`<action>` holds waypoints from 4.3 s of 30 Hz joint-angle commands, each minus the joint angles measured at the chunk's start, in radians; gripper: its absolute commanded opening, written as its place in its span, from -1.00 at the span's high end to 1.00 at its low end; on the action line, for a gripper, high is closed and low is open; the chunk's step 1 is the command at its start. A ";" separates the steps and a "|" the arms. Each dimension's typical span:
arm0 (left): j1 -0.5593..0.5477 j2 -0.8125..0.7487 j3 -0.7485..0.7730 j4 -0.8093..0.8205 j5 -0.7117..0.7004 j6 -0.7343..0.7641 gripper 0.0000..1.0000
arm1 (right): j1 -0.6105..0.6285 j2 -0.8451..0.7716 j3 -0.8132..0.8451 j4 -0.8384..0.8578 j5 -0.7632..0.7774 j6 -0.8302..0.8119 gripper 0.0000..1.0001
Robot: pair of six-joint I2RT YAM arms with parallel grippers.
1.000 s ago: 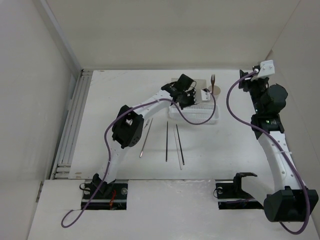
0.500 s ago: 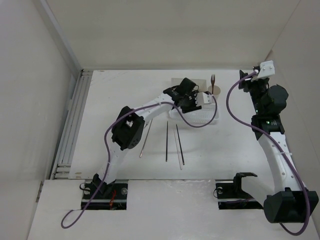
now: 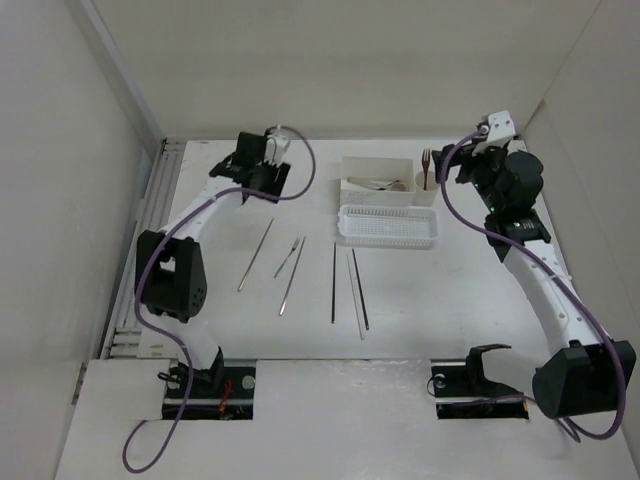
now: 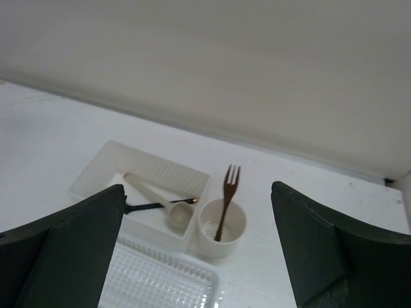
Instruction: Sort the eating utensils into containers
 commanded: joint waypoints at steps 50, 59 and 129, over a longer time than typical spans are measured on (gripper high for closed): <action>-0.288 0.138 0.254 -0.265 0.115 0.340 1.00 | 0.165 0.046 0.170 -0.075 0.149 -0.043 -1.00; -0.420 0.360 0.530 -0.231 0.220 0.402 1.00 | 0.105 -0.025 0.106 -0.075 0.138 -0.053 -1.00; -0.121 -0.152 -0.513 0.017 0.139 -0.020 0.28 | 0.404 -0.217 -0.077 -0.181 0.319 0.065 -1.00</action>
